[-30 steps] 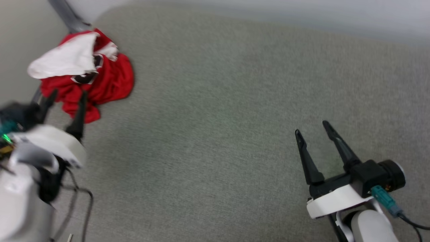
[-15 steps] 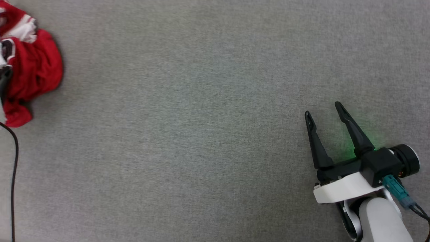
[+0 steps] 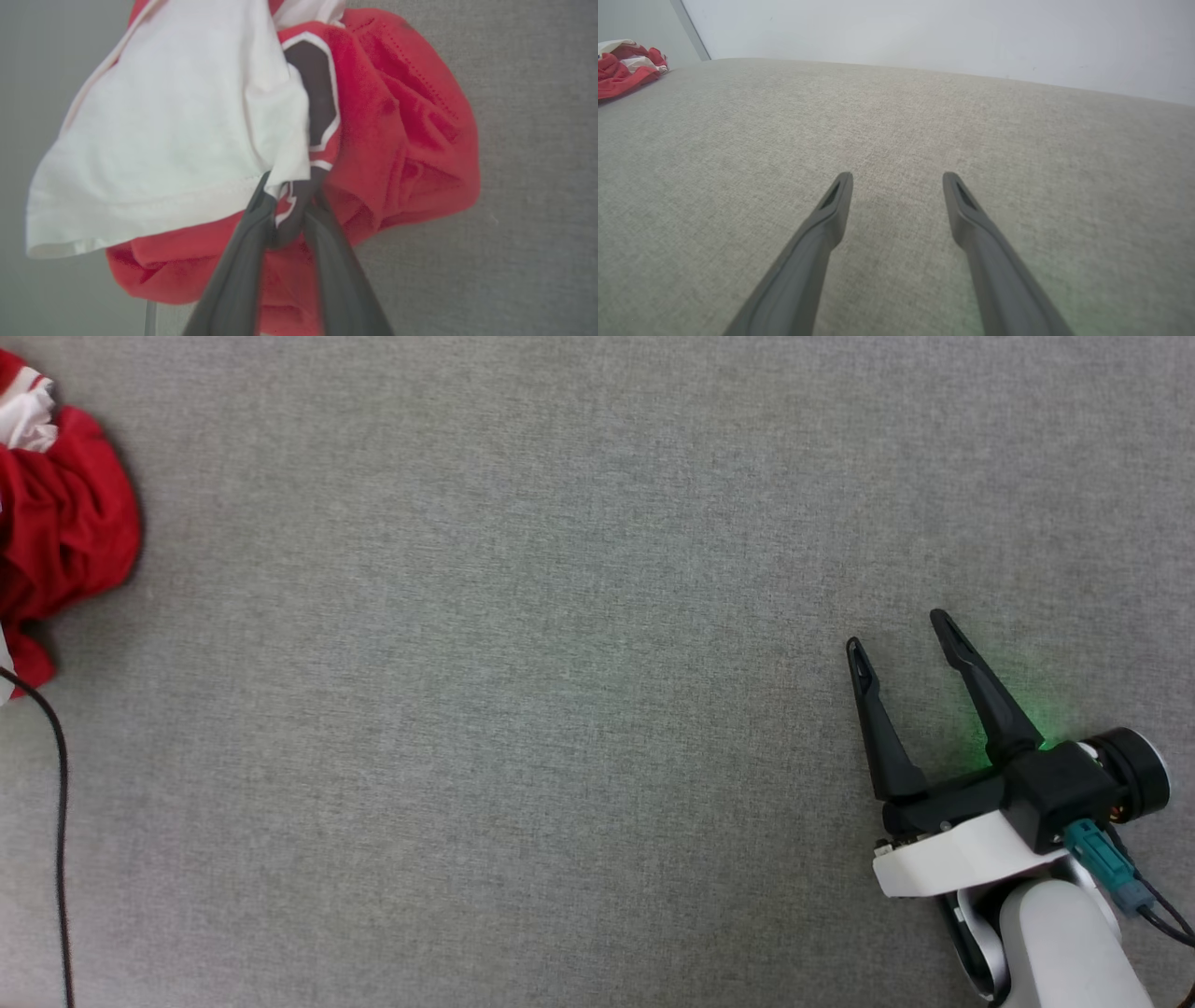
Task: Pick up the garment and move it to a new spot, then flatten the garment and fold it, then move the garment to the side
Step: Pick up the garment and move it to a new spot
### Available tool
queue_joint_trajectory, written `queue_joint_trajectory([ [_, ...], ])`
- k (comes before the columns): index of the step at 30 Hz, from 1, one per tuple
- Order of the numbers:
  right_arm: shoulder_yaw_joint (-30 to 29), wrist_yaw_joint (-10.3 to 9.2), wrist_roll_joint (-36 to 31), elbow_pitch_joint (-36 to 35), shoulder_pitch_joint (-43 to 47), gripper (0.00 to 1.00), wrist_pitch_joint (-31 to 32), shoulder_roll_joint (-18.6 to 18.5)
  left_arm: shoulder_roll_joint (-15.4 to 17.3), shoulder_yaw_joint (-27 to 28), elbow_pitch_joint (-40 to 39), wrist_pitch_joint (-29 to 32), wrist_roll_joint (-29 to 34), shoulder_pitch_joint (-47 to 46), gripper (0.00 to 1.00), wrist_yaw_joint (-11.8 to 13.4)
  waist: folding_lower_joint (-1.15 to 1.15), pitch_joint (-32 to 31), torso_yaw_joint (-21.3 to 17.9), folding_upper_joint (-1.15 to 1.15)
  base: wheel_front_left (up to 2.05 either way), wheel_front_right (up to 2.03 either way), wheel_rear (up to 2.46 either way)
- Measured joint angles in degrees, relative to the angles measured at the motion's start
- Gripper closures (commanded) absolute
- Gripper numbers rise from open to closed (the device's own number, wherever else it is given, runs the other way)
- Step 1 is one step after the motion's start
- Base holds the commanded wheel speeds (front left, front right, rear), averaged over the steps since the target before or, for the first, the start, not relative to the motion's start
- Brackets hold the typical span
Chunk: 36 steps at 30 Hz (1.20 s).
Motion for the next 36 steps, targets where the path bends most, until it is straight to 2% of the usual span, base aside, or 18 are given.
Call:
queue_joint_trajectory([
  [10, 0.62, 0.00, 0.45, 1.83, 0.39, 0.00, 0.01, -0.03, -0.37, -1.91, 2.40, -15.89, -0.07, -1.91, 1.00, 0.00, 0.00, -4.73, 1.05, 0.00, 0.00, 0.00, 0.00],
  [18, 1.18, 0.00, 2.78, 4.41, 1.60, 0.00, -0.01, 0.35, 1.72, -3.63, -3.89, -24.80, 1.90, -3.50, 1.00, 0.00, -0.01, -11.80, 0.81, 0.00, 0.00, 0.00, 0.00],
  [22, 0.73, 0.00, 3.89, 4.80, 1.96, 0.00, -0.03, 0.58, 1.62, -4.55, -10.23, -25.01, 2.18, -4.41, 1.00, 0.00, -0.01, -15.51, 0.14, 0.00, 0.00, 0.00, 0.00],
  [28, -0.22, 0.00, 6.73, 5.20, 2.50, 0.00, -0.05, 0.68, -0.23, -5.84, -21.23, -20.95, 0.69, -5.09, 1.00, 0.03, -0.01, -19.69, -2.64, 0.00, 0.00, 0.00, 0.00],
  [31, -0.81, 0.00, 7.73, 5.39, 2.56, 0.00, -0.04, 0.68, -2.44, -7.33, -26.06, -18.00, -0.04, -5.29, 1.00, 0.52, -0.01, -20.95, -4.87, 0.00, 0.00, 0.00, 0.00],
  [36, -2.02, 0.00, 9.69, 5.52, 2.50, 0.00, -0.05, 0.70, -7.40, -10.04, -32.86, -13.52, -0.73, -5.45, 1.00, 3.08, -0.01, -22.44, -9.34, 0.00, 0.00, 0.00, 0.00],
])
